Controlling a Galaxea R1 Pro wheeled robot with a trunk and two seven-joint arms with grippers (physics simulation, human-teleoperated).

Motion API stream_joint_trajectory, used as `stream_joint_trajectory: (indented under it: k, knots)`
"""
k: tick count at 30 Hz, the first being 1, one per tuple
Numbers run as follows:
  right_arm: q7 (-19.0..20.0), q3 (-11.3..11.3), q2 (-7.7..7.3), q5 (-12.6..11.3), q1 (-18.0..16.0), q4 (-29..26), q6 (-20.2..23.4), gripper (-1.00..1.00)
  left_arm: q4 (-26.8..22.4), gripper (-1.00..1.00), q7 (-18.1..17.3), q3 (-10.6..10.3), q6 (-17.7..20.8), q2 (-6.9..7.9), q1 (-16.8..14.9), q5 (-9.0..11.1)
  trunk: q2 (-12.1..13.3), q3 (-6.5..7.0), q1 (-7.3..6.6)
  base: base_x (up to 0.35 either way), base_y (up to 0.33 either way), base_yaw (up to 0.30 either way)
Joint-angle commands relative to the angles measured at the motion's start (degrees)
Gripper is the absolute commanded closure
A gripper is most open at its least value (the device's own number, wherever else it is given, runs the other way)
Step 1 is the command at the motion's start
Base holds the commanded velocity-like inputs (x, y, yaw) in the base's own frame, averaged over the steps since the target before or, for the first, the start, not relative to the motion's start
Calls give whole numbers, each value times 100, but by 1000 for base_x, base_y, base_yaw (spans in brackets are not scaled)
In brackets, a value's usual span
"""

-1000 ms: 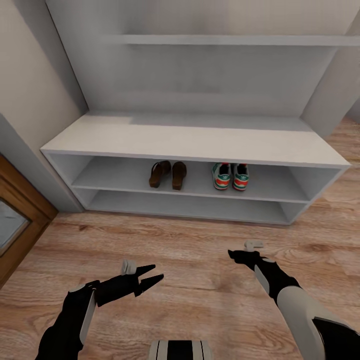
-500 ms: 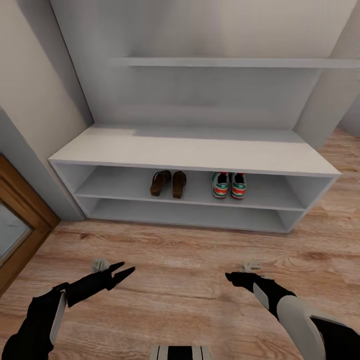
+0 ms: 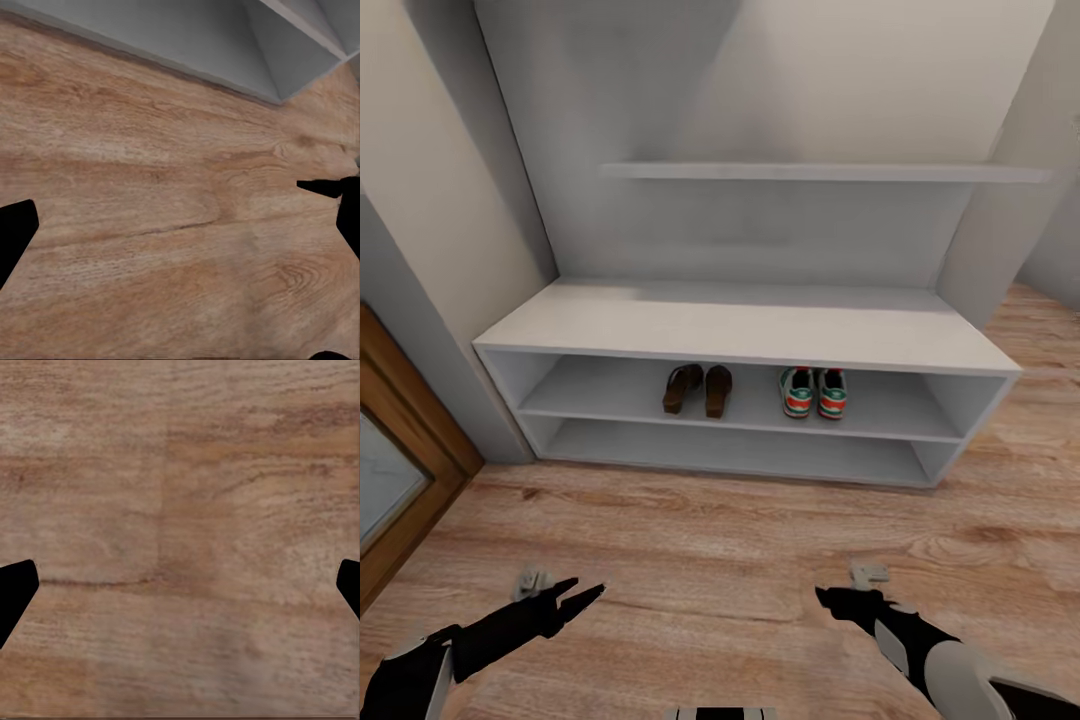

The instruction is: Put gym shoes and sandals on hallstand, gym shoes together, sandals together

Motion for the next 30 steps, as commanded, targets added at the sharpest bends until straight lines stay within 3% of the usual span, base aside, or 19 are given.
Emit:
stream_joint_trajectory:
  k: [1,11,20,30]
  knots:
    - [18,-48,-1,60,46,7,-23,-100,-4,-100,29,60,8,-3,86,-36,0,28,-4,0,0,0]
    - [12,-53,-3,44,295,8,-26,-100,342,-100,852,490,-812,-2,379,-31,13,338,-29,0,0,0]
    - [10,-46,1,45,402,8,-27,-100,1087,-100,966,571,-1297,-2,472,-24,25,618,-53,0,0,0]
    - [9,-45,8,52,436,8,-27,-100,1202,-100,986,583,-1413,-2,631,-13,39,925,-78,0,0,0]
